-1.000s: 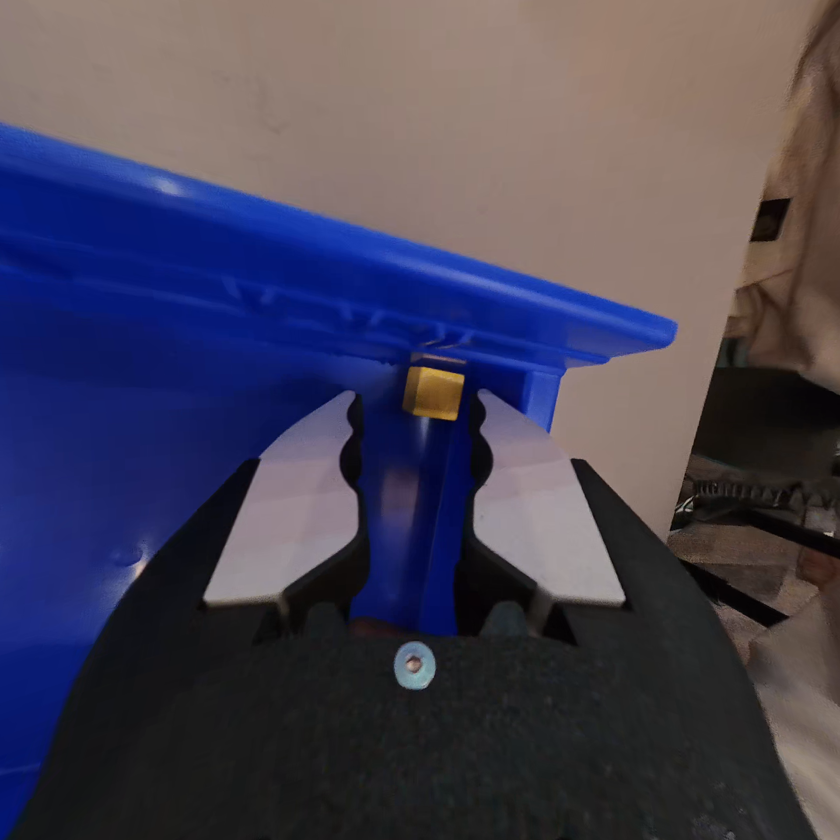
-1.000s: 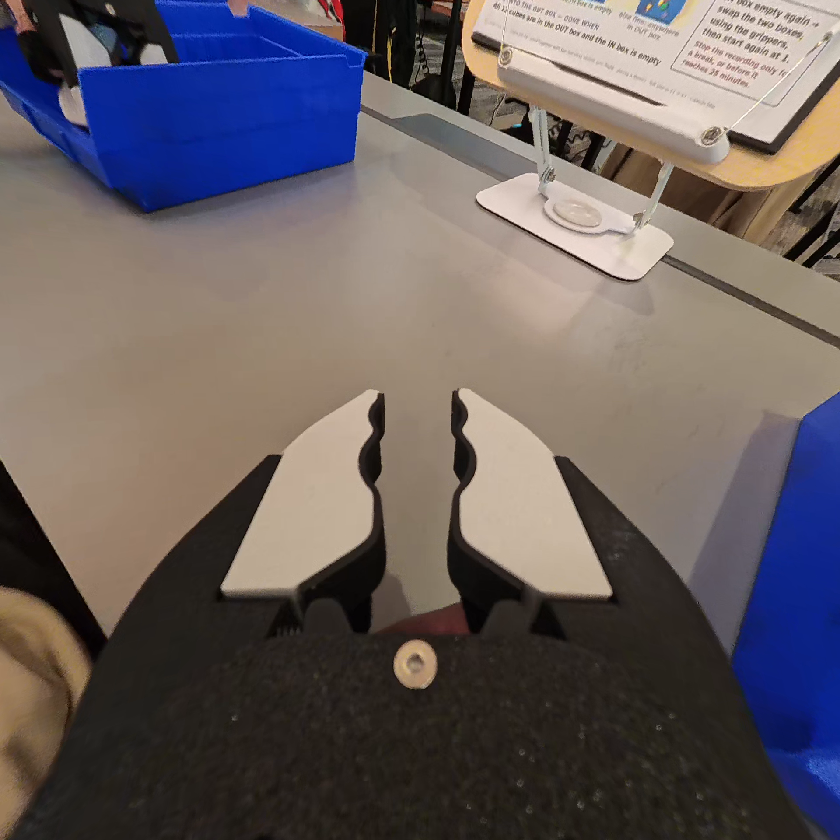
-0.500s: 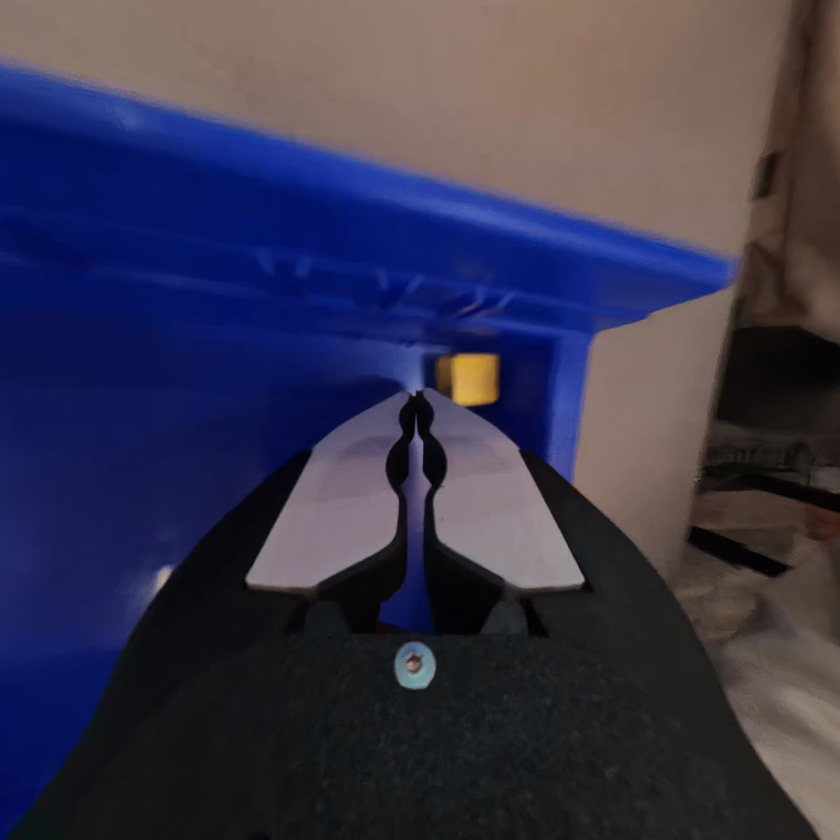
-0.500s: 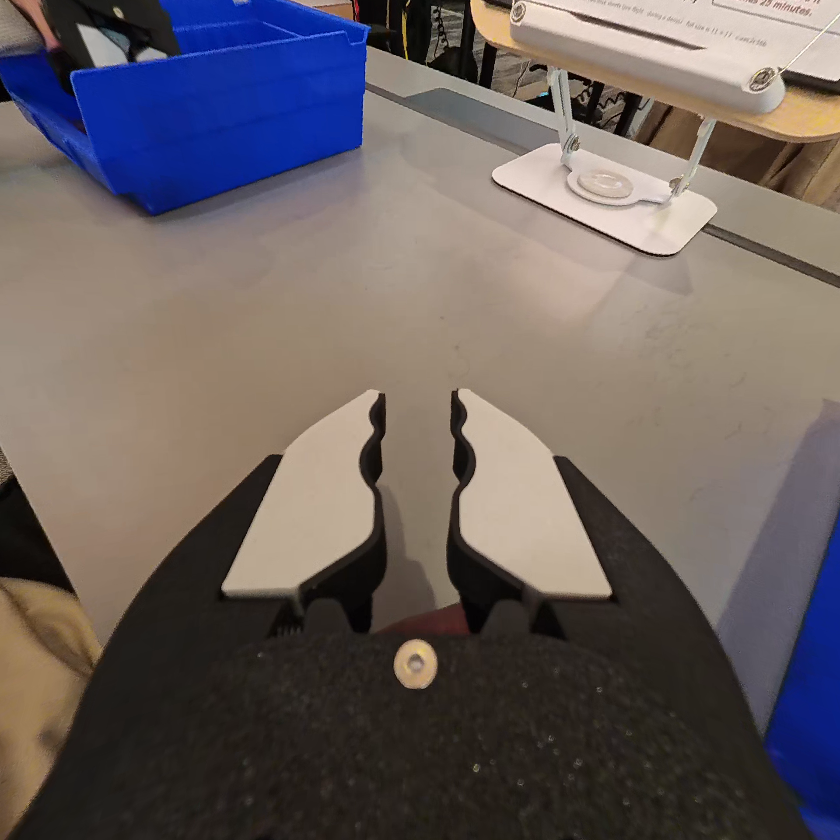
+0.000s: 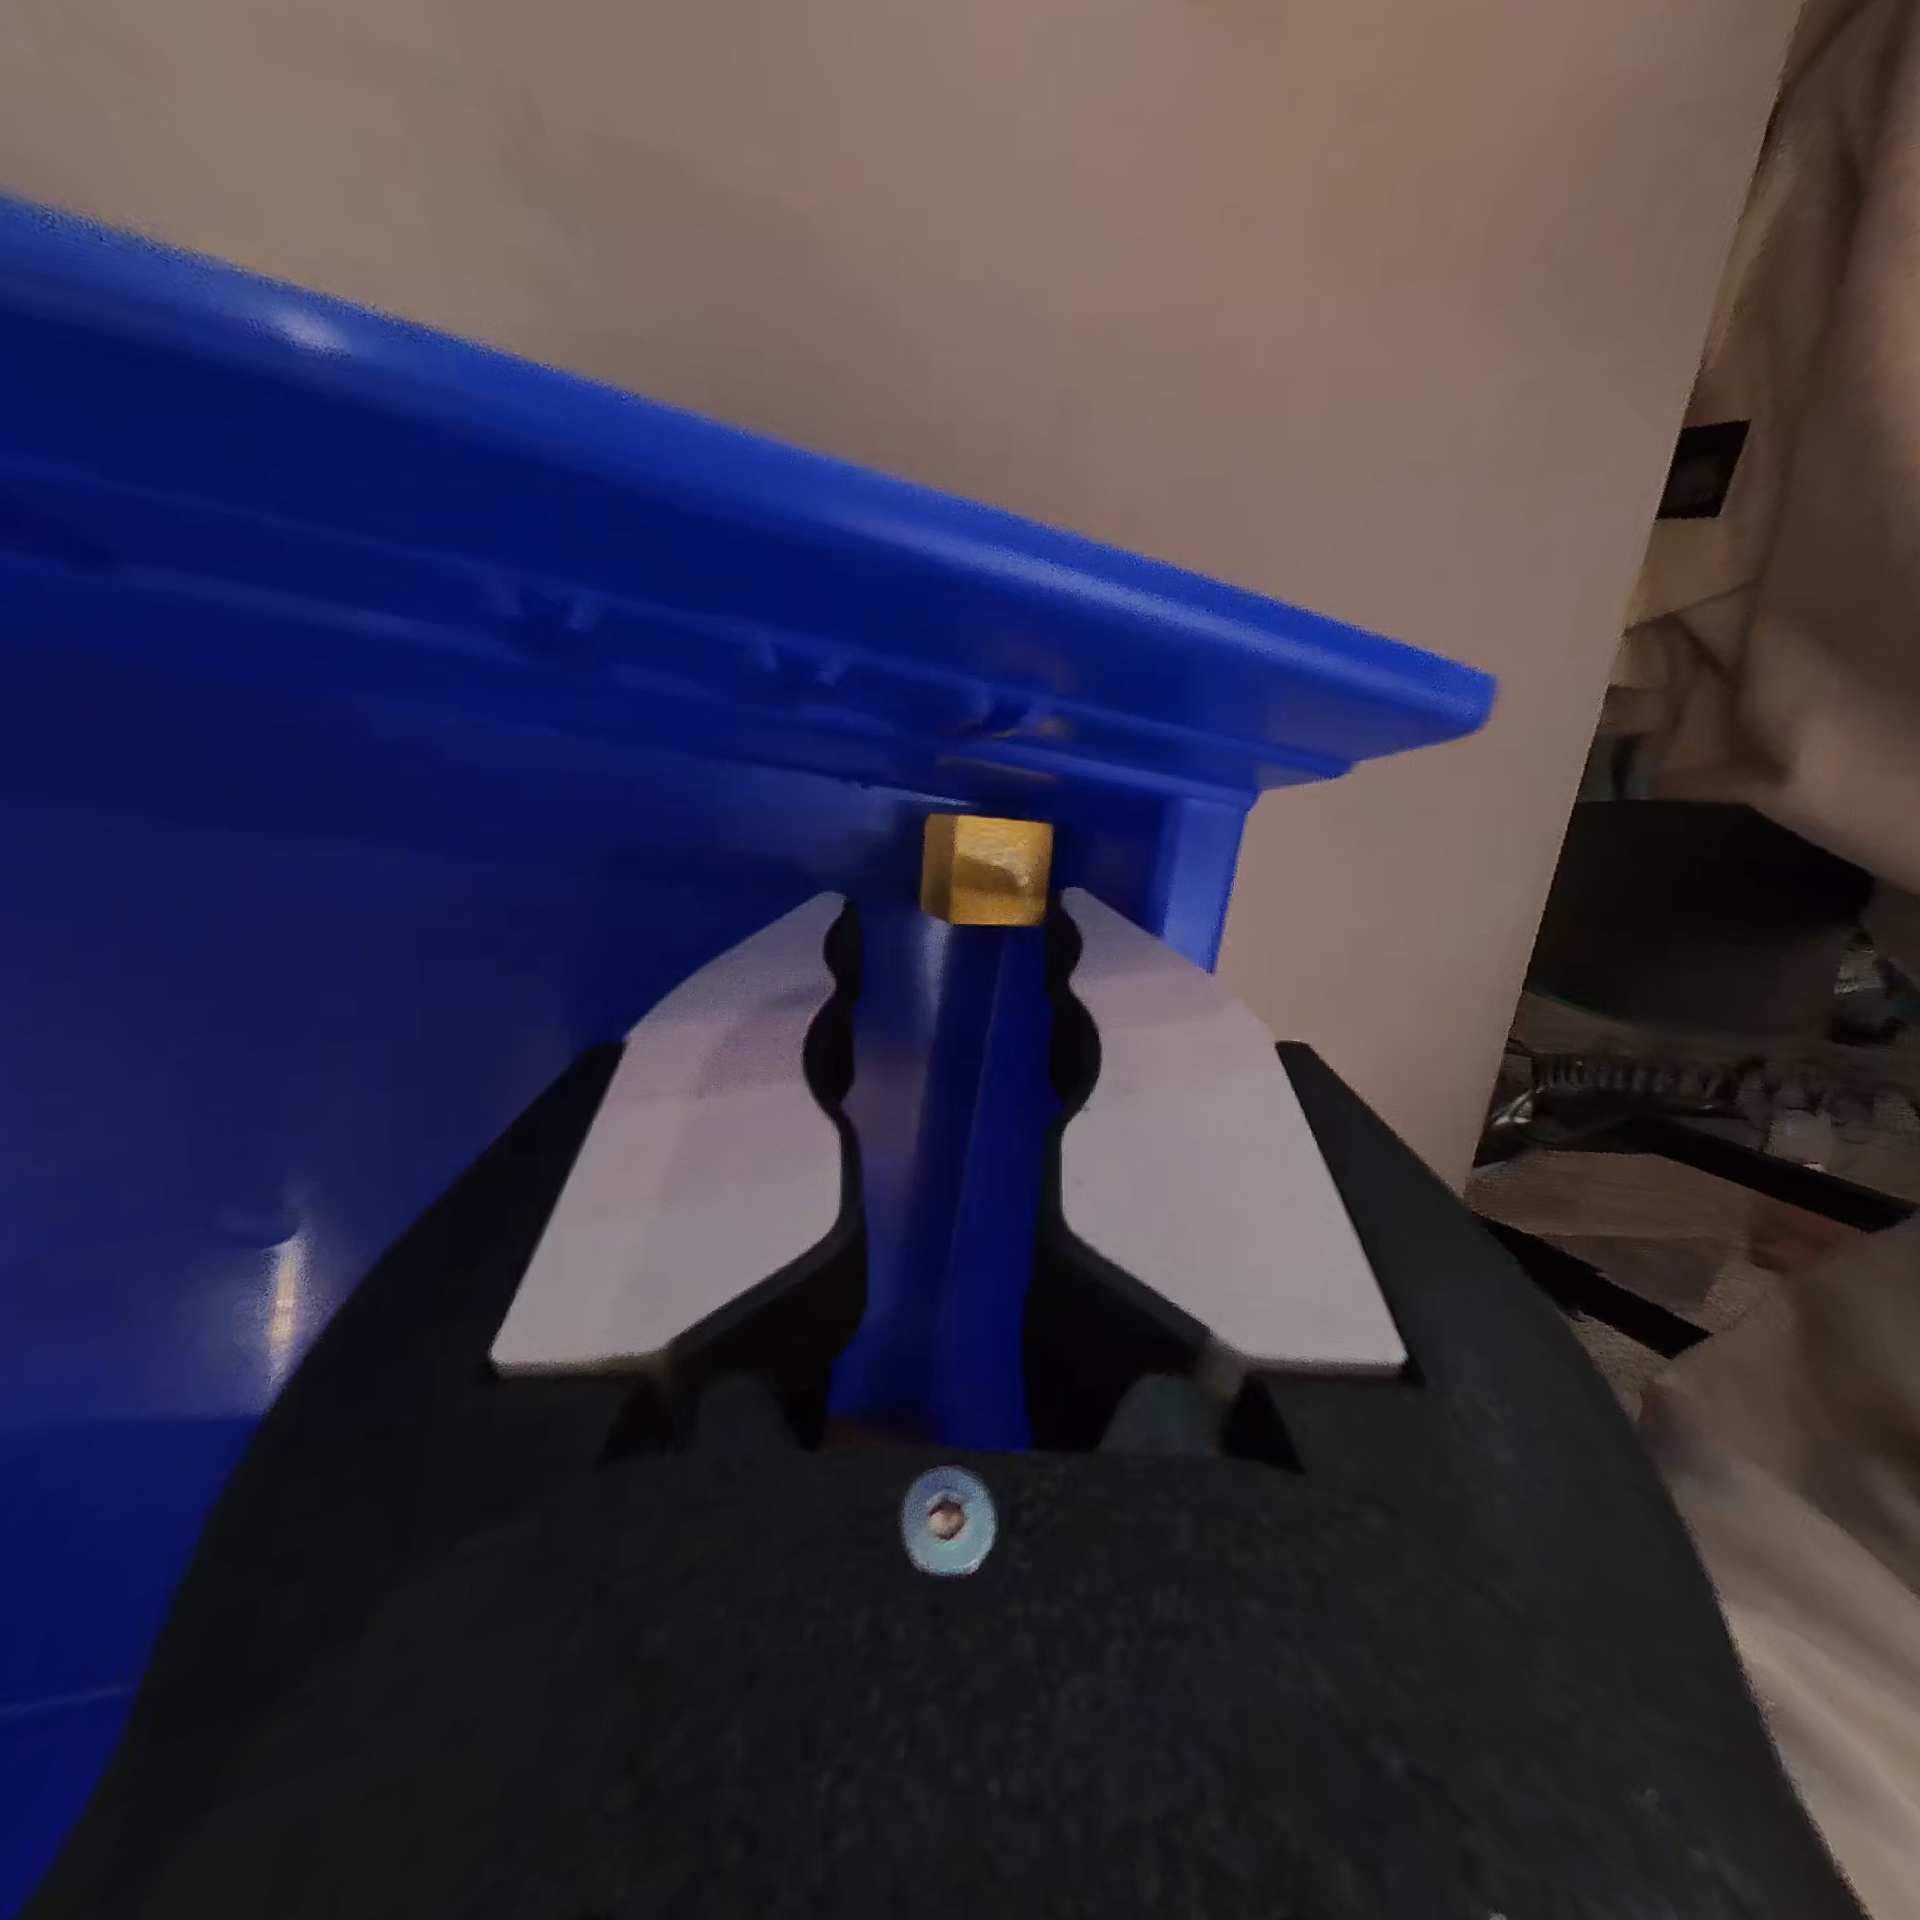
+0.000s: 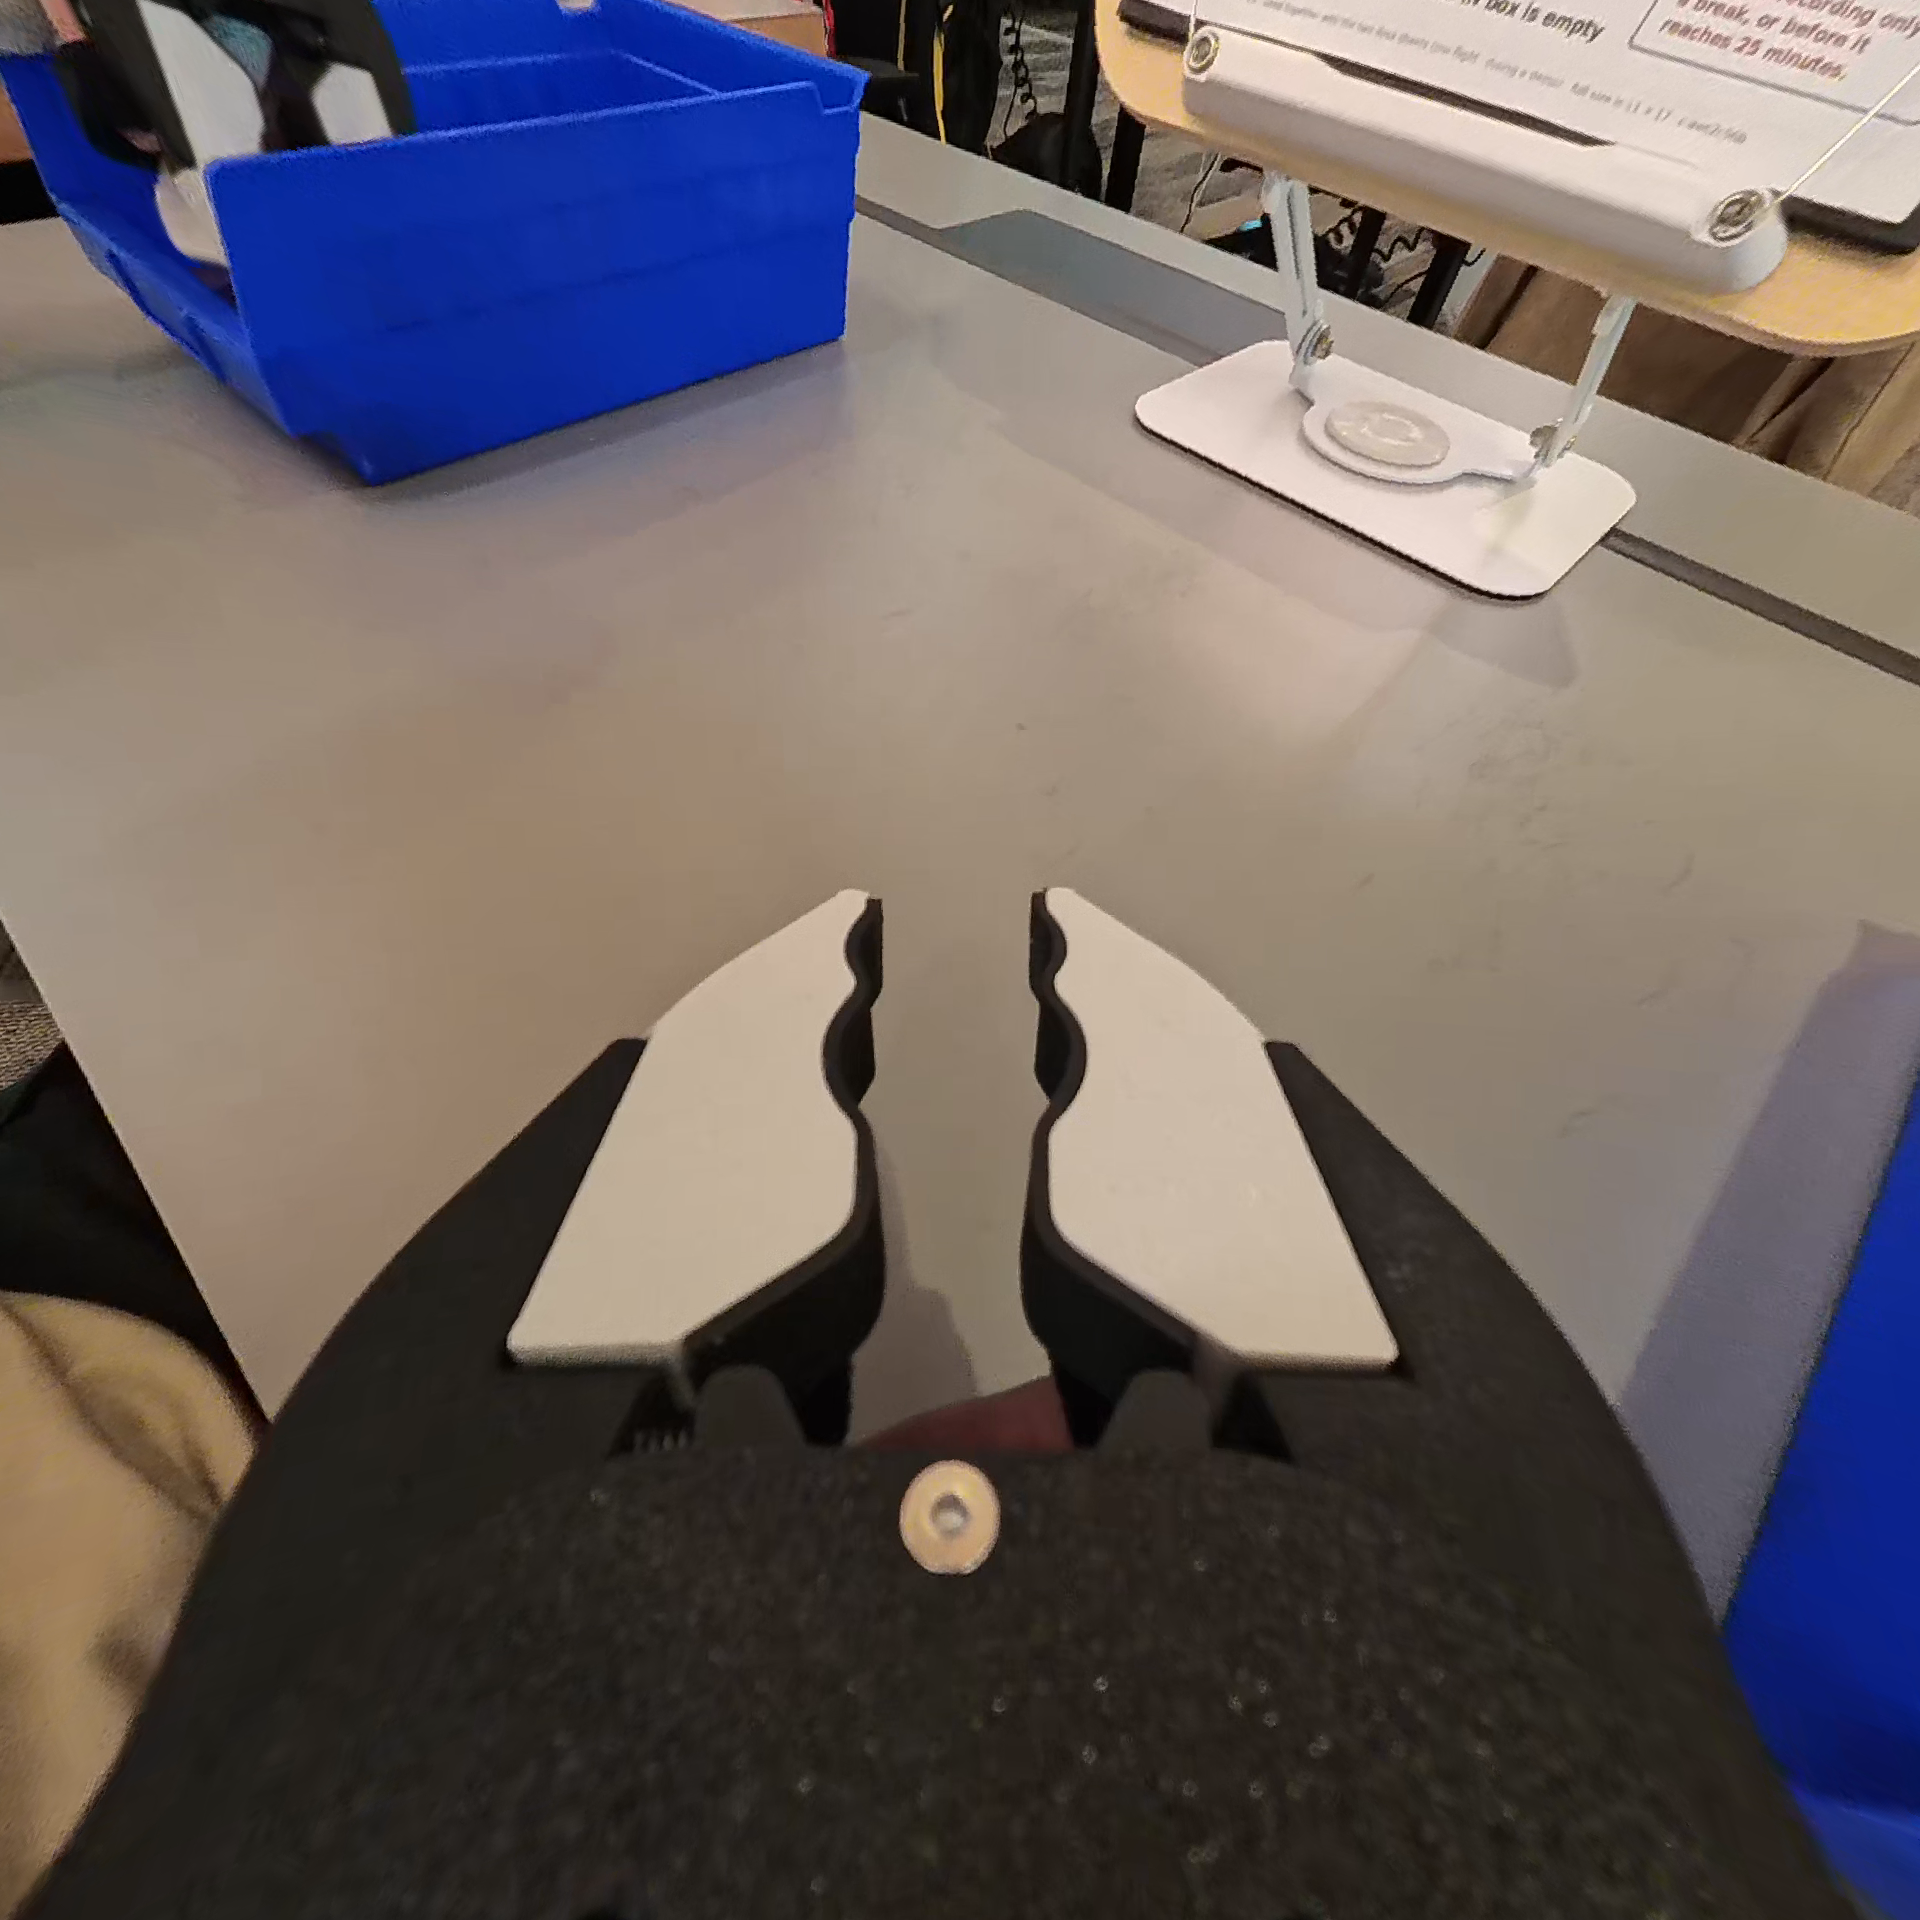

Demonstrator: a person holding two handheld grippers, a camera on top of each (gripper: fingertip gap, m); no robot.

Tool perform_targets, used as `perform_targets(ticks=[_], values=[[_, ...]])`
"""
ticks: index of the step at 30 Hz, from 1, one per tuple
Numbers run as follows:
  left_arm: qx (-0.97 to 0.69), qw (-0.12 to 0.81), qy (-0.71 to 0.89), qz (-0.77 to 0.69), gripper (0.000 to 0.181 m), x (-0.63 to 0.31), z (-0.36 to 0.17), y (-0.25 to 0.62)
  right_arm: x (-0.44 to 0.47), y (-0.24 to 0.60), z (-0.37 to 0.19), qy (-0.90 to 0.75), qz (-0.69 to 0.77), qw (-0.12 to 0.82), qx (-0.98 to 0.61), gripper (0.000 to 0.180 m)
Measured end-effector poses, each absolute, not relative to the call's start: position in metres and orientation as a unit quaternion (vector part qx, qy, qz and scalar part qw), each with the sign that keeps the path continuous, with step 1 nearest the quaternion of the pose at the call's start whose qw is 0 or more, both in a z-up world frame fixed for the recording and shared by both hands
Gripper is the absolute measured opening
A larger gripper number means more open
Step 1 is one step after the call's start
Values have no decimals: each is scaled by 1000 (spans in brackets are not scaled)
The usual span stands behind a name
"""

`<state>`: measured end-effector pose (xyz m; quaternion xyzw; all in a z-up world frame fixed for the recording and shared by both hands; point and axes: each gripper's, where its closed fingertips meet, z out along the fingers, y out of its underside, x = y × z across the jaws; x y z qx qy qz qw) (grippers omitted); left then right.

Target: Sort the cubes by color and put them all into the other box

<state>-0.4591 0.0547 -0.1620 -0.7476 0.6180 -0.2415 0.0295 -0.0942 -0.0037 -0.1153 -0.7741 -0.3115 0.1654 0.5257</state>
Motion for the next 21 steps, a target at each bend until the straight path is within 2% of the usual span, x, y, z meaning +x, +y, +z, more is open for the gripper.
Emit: perform_targets(ticks=[2,9,14,18,21], values=[[-752,19,610,-249,38,-458,-169,56,-95,-5,-116,-315,163,525,-774,27],[-745,-16,598,-295,32,-454,-175,54,-97,-6,-116,-319,165,521,-774,27],[-756,28,609,-237,22,-465,-171,71,-97,-6,-115,-320,167,521,-774,26],[-769,48,610,-185,23,-479,-169,83,-99,-7,-116,-324,166,520,-773,27],[-760,60,605,-228,26,-471,-155,74,-100,-9,-115,-326,166,519,-772,27]])
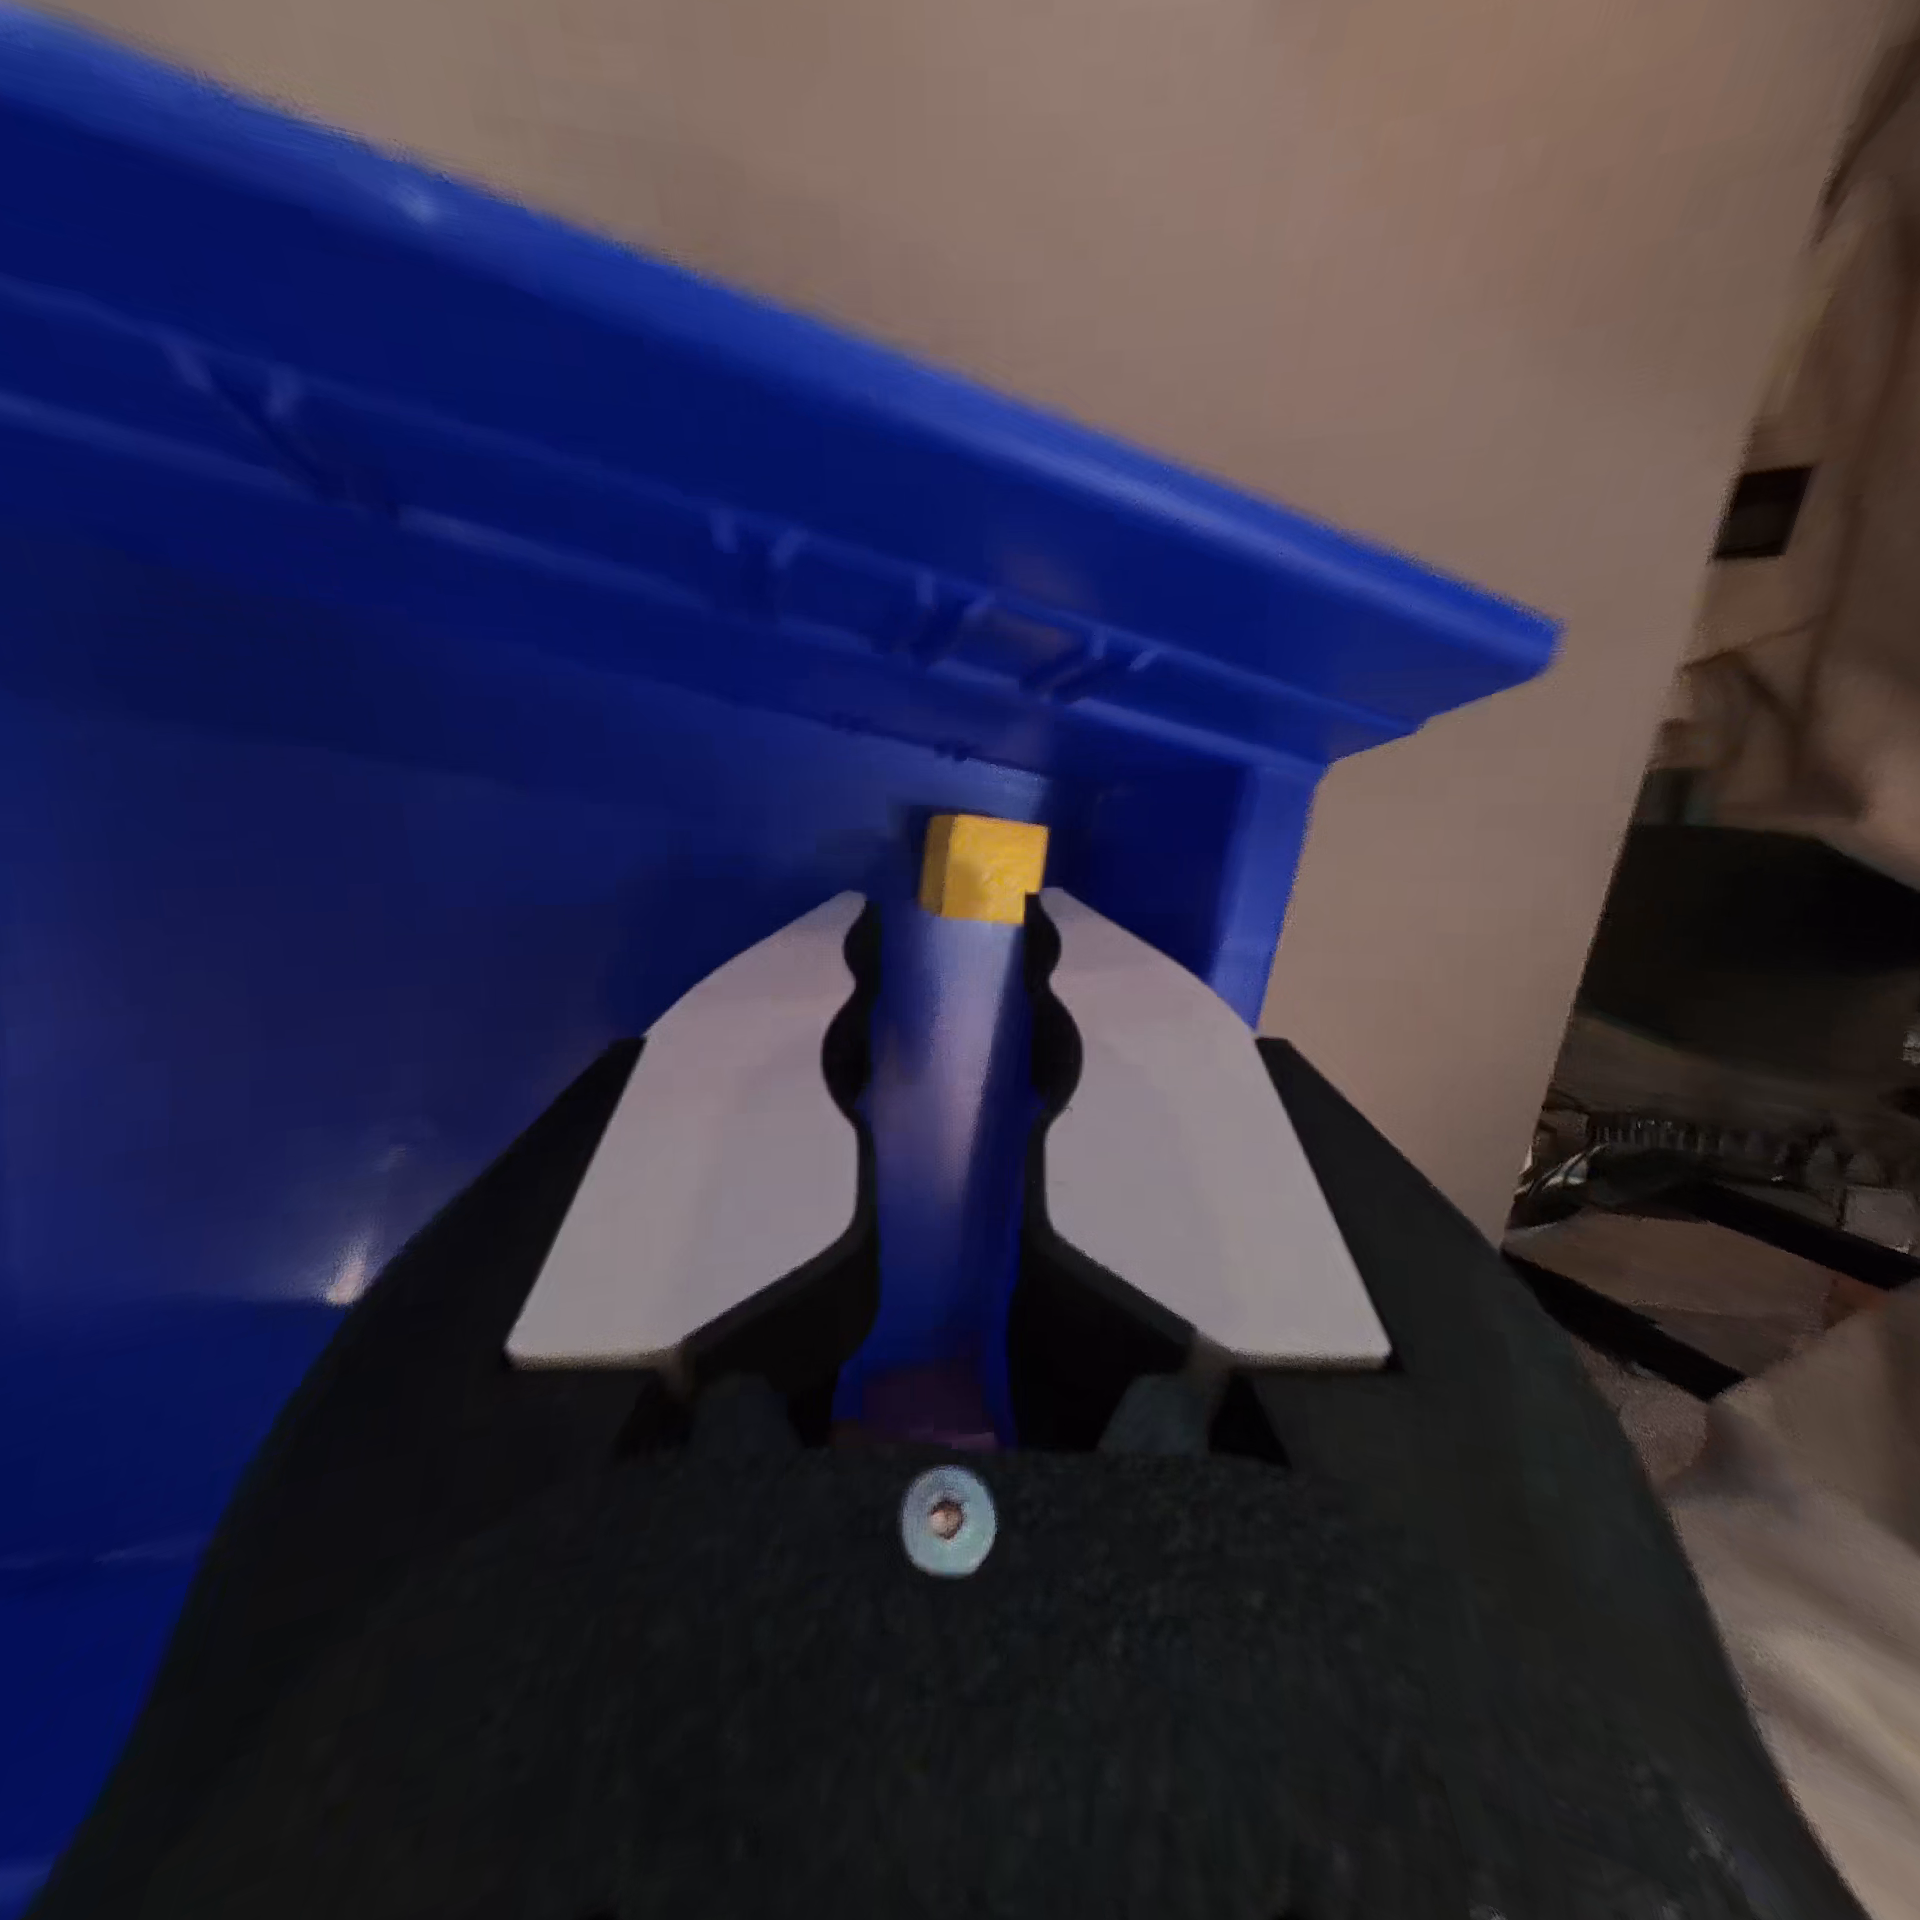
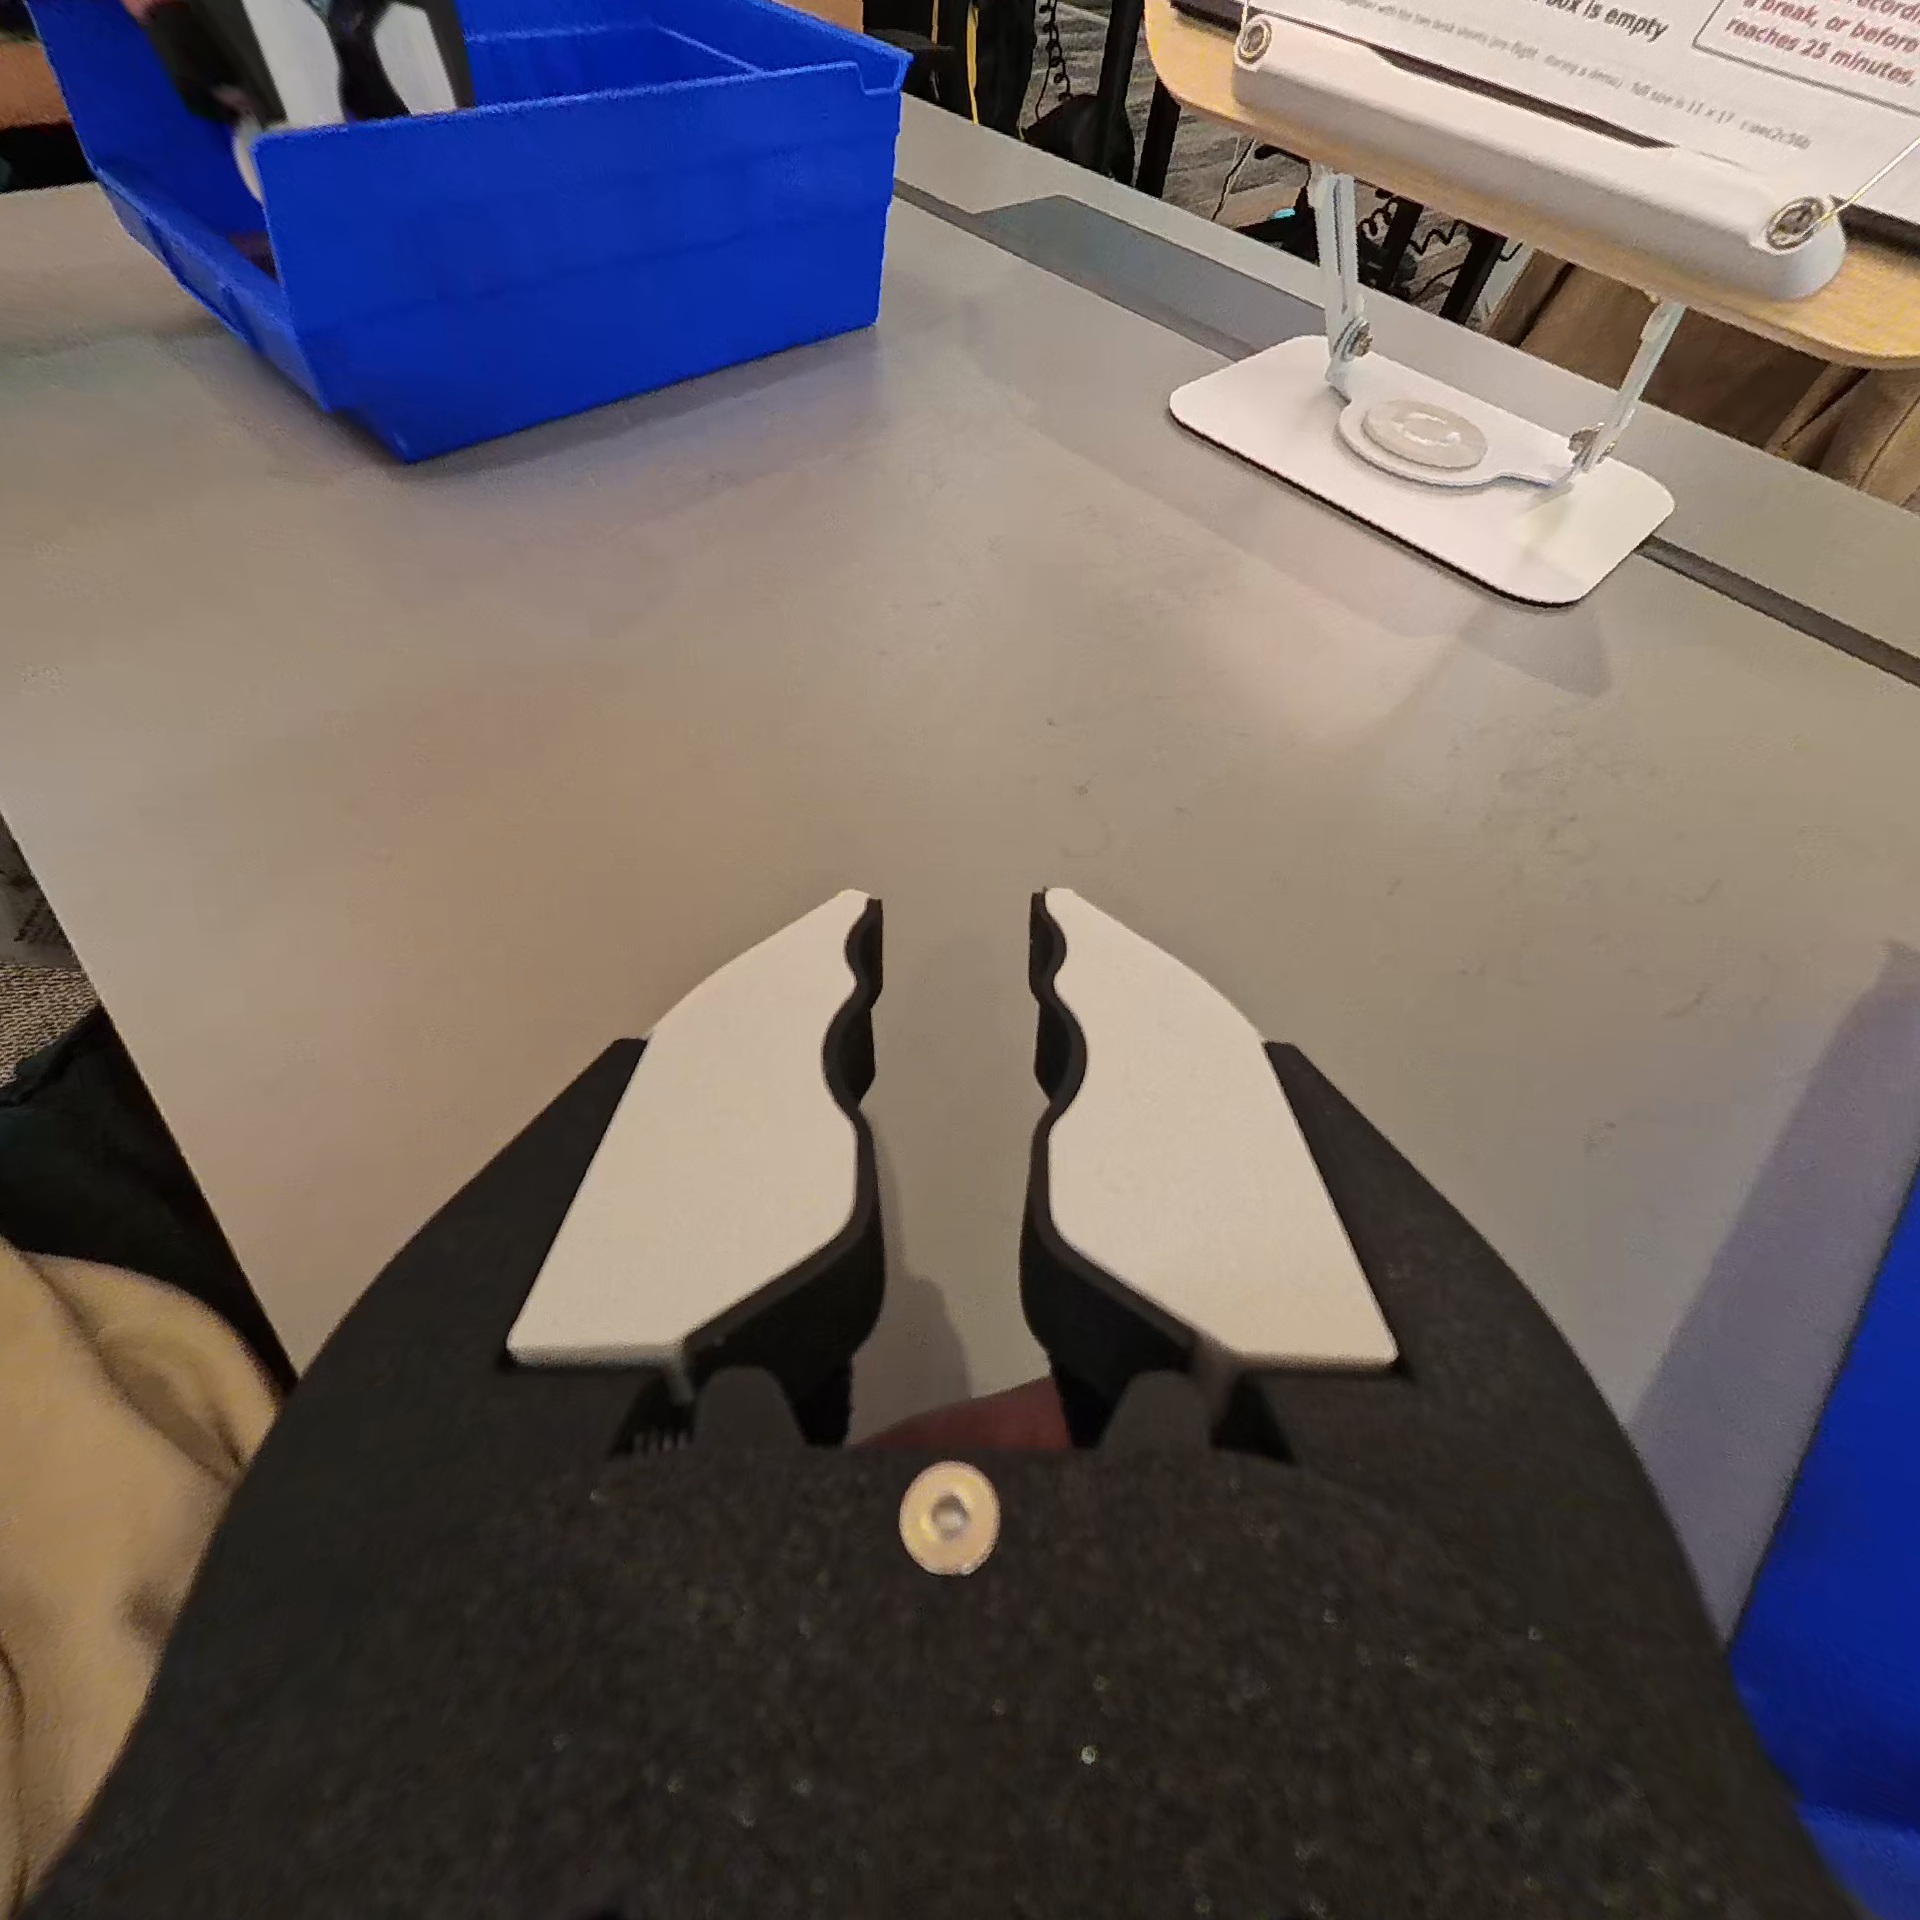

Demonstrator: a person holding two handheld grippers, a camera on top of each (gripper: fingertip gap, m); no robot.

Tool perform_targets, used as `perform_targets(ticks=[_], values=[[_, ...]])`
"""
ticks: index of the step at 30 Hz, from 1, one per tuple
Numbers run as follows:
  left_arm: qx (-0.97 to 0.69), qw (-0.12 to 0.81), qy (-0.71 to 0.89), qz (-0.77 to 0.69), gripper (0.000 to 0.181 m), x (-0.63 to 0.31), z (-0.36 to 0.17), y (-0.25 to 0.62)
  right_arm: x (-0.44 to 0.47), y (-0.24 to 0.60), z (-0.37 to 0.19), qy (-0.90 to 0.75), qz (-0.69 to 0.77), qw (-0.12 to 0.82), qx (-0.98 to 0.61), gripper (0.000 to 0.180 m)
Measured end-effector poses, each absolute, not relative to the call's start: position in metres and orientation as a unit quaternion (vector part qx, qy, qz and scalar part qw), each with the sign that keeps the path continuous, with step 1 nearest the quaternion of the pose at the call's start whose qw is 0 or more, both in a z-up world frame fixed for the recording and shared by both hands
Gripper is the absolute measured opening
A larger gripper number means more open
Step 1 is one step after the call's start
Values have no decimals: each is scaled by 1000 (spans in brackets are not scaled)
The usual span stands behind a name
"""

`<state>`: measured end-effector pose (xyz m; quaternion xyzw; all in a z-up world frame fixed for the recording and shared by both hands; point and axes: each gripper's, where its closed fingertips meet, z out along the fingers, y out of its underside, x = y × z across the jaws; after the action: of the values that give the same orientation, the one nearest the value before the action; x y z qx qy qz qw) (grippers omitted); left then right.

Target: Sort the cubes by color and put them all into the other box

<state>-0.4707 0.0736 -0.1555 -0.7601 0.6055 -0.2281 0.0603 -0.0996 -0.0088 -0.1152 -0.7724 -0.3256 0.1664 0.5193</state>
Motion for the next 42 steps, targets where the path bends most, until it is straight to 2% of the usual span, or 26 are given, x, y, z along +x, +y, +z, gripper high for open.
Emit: perform_targets(ticks=[4,8,9,12,16,18,25,28,34,35,36,37,39,42], values=[[-746,65,630,-205,35,-465,-160,66,-101,-10,-115,-328,167,519,-772,27],[-743,35,643,-183,35,-466,-181,62,-103,-11,-116,-332,166,518,-771,27],[-740,37,643,-194,23,-462,-183,61,-102,-12,-116,-333,164,518,-771,27],[-725,66,655,-203,22,-454,-184,63,-101,-12,-114,-333,163,520,-770,26],[-717,106,681,-105,22,-467,-180,78,-101,-12,-111,-331,165,522,-768,26],[-719,172,666,-103,22,-462,-157,86,-100,-13,-109,-333,163,526,-766,26],[-698,547,457,-66,22,-454,-38,101,-96,-15,-108,-326,171,531,-764,25],[-689,621,356,-115,22,-445,-25,76,-94,-14,-111,-312,190,529,-766,25],[-680,626,305,-230,22,-411,-32,41,-86,-11,-119,-321,161,544,-759,25],[-673,624,302,-258,22,-401,-29,36,-93,-17,-120,-344,182,533,-751,20],[-665,613,304,-299,22,-387,-27,30,-108,-30,-117,-379,229,524,-727,24],[-654,596,305,-353,22,-370,-23,24,-118,-36,-108,-403,252,533,-700,32],[-622,541,297,-483,22,-328,-12,9,-128,-31,-84,-452,199,587,-641,38],[-595,423,282,-622,22,-264,-3,-4,-153,-27,-45,-514,134,656,-536,39]])
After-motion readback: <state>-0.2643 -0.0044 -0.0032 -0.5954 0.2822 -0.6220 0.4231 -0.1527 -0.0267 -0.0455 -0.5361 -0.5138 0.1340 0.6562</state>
